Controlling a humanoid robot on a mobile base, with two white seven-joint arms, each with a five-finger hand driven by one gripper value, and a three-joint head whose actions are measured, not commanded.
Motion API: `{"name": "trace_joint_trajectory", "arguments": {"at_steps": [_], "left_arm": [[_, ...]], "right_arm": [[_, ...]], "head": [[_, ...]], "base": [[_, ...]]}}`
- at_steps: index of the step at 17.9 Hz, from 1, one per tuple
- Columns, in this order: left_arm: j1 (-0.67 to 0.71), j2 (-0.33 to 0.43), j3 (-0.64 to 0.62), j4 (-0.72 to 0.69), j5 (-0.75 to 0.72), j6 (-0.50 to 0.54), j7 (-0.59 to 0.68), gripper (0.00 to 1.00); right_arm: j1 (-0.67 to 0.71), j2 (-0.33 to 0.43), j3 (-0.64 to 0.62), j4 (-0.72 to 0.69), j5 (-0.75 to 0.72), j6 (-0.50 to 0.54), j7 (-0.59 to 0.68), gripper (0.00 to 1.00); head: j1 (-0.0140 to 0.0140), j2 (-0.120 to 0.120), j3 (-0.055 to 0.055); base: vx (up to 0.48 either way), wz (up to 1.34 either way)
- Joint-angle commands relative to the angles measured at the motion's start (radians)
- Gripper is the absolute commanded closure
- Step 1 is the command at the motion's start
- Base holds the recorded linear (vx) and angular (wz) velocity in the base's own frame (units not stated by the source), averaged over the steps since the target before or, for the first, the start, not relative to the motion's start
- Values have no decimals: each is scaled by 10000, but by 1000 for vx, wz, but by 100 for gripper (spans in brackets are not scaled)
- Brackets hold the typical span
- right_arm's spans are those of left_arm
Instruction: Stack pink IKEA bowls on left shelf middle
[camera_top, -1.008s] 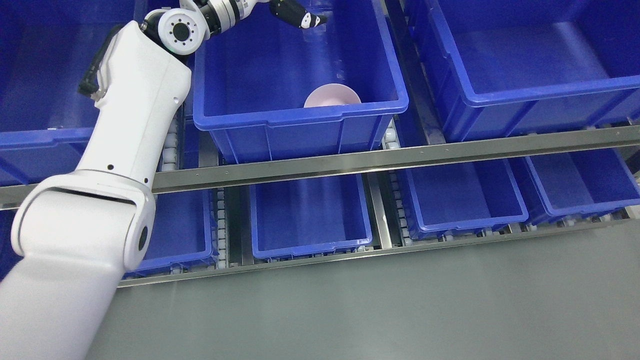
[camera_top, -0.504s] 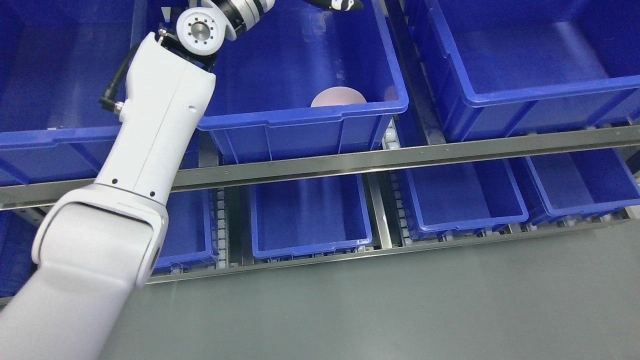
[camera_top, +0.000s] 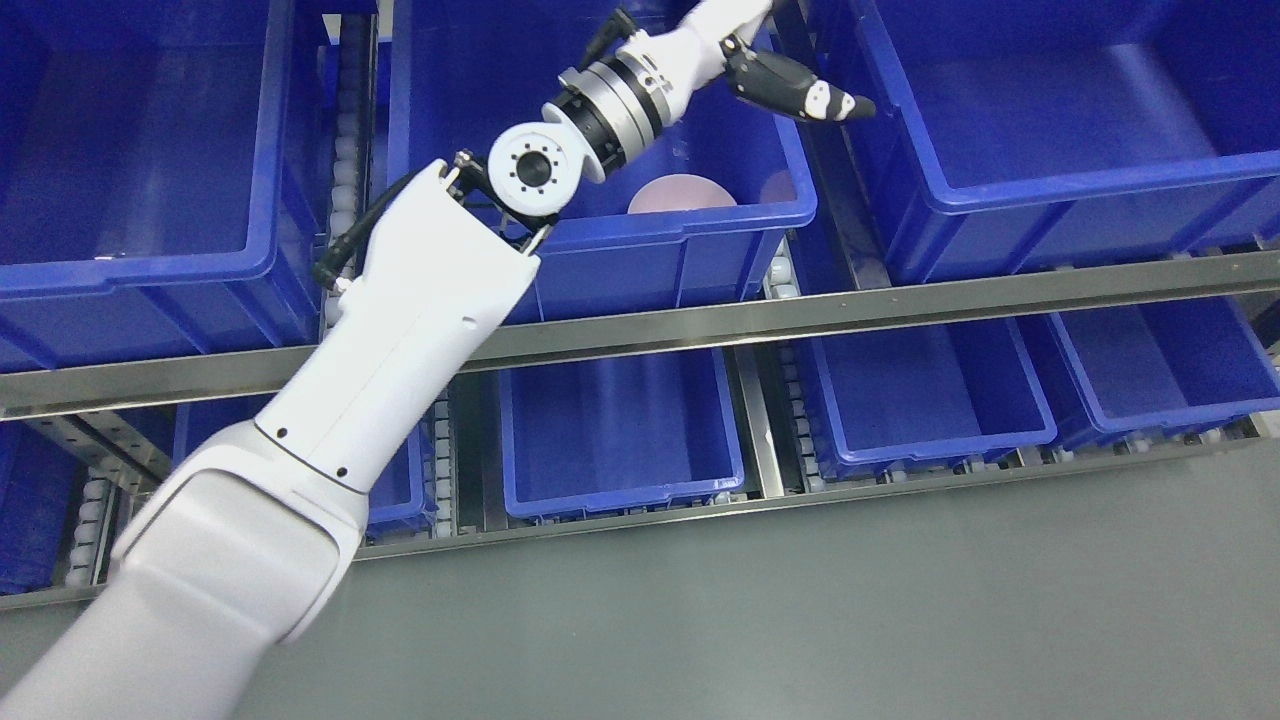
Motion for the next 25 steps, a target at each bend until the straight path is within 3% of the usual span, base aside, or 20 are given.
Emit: {"name": "trace_joint_trajectory", "arguments": {"at_steps": [1, 7, 11, 16, 20, 25], "left_arm": [[1213, 124, -3690, -3079, 507, 56, 26, 0], [3374, 124, -4047, -3096, 79, -35, -5, 0], [5719, 124, -2550, -3034, 31, -188, 102, 0], [7824, 124, 780, -3080, 31, -1474, 88, 0], [9310, 124, 2210, -3080, 31, -3144, 11, 0], [11092, 124, 3066, -3141, 31, -5066, 11, 0]], "right_arm": [[291, -174, -107, -337, 0, 0, -8, 0], [291, -174, -107, -337, 0, 0, -8, 0], [291, -174, -107, -337, 0, -15, -8, 0], [291, -174, -107, -337, 0, 0, -8, 0], [291, -174, -107, -337, 0, -15, -8, 0], [291, -174, -107, -337, 0, 0, -8, 0]], "head": [[0, 0, 0], [0, 0, 0], [0, 0, 0], [0, 0, 0], [0, 0, 0], [0, 0, 0]], "base": [[0, 0], [0, 0], [0, 0], [0, 0], [-14, 60], [-44, 152]]}}
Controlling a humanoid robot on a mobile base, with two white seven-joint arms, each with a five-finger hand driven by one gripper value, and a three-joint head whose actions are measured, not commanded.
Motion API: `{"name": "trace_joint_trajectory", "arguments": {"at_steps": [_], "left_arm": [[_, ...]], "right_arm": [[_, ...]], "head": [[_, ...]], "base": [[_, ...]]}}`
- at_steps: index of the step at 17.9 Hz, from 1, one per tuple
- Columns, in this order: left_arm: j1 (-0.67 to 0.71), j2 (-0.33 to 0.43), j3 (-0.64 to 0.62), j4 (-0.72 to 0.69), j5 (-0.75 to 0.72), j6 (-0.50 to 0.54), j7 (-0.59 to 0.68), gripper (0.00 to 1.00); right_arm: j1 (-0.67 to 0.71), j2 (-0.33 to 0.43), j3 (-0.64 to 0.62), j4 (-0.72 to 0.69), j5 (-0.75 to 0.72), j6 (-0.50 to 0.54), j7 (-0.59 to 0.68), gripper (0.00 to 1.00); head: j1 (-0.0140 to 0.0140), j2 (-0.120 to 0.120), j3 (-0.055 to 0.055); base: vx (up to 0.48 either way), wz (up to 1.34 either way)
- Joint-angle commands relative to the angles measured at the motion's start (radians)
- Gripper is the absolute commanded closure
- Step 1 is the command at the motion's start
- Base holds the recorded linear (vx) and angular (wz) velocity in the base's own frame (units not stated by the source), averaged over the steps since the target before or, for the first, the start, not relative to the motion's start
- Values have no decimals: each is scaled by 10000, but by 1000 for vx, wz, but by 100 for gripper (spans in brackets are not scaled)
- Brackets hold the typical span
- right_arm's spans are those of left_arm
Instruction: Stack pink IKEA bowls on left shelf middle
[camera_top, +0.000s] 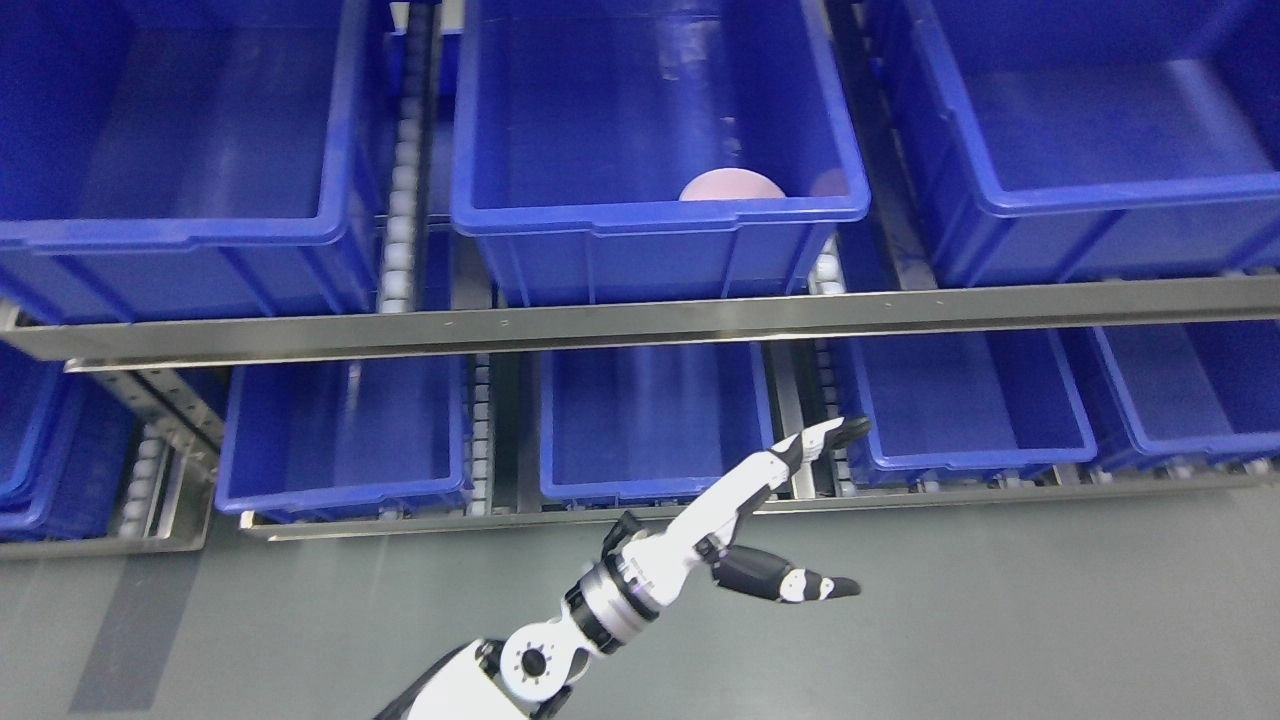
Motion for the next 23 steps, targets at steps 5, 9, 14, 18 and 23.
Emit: {"name": "trace_joint_trajectory", "arguments": {"at_steps": [5, 9, 14, 18, 23], "left_arm": [[1955, 170, 5494, -296, 10, -861, 15, 0], [1559, 170, 7444, -280, 102, -831, 61, 0], [667, 170, 7298, -250, 102, -3, 91, 0], [636, 170, 6803, -234, 102, 258, 107, 0], [621, 170, 6711, -234, 102, 335, 91, 0]], "right_arm": [[291, -174, -108, -337, -112, 10, -24, 0], [291, -174, -108, -337, -112, -5, -24, 0], [291, -174, -123, -337, -112, 10, -24, 0], [291, -174, -107, -337, -112, -5, -24, 0], [291, -174, -107, -337, -112, 10, -24, 0]], "head": [[0, 0, 0], [0, 0, 0], [0, 0, 0], [0, 0, 0], [0, 0, 0]], "base": [[-87, 410], [-70, 395], [-19, 125], [7, -39], [0, 0]]}}
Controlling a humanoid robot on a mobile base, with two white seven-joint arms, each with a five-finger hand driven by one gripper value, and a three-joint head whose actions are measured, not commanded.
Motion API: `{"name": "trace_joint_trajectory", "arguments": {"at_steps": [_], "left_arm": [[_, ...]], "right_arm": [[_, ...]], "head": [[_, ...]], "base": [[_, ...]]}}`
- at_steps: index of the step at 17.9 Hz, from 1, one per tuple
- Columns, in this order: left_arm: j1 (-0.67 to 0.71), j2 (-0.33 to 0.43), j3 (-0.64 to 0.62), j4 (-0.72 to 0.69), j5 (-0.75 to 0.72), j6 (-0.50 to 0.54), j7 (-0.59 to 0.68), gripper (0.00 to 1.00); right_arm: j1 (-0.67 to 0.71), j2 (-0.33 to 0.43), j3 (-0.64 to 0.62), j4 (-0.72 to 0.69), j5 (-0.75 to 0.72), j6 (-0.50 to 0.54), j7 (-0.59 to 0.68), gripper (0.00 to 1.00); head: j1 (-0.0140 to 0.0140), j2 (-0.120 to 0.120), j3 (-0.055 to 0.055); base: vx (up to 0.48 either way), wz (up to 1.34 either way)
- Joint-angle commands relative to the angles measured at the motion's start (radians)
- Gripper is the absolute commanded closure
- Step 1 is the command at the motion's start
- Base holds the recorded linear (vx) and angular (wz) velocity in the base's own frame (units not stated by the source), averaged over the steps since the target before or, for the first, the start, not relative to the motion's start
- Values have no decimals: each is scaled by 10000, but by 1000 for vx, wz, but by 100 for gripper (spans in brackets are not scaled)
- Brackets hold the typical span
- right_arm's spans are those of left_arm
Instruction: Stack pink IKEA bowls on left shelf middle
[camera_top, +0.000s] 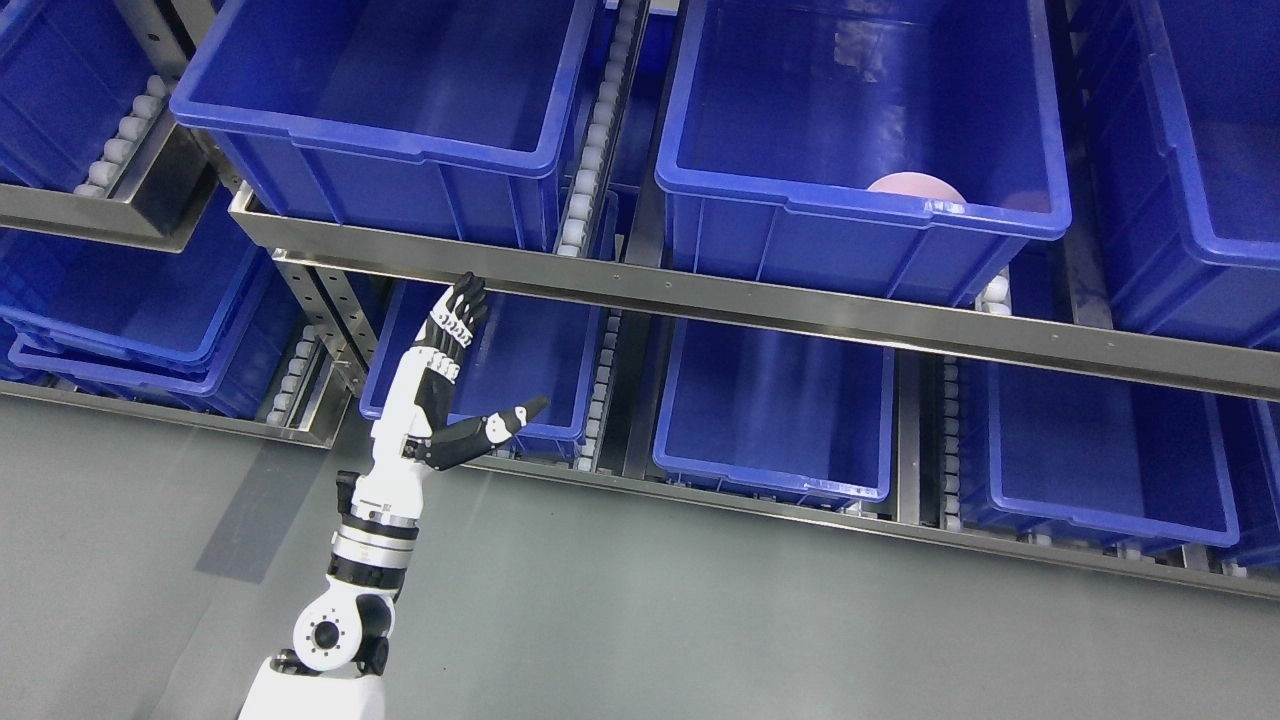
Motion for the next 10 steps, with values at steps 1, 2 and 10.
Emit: {"name": "trace_joint_trajectory", "arguments": {"at_steps": [1, 2, 10], "left_arm": [[-106, 176, 511, -3, 2, 61, -12, 0], [-122, 176, 495, -3, 2, 61, -12, 0], [-137, 176, 495, 27, 2, 398, -12, 0]], "right_arm": [[292, -175, -107, -337, -368, 6, 0, 0], [292, -175, -107, -337, -368, 6, 0, 0], [292, -175, -123, -337, -368, -9, 0, 0]], "head": [[0, 0, 0], [0, 0, 0], [0, 0, 0]], "base": [[0, 0], [0, 0], [0, 0]]}}
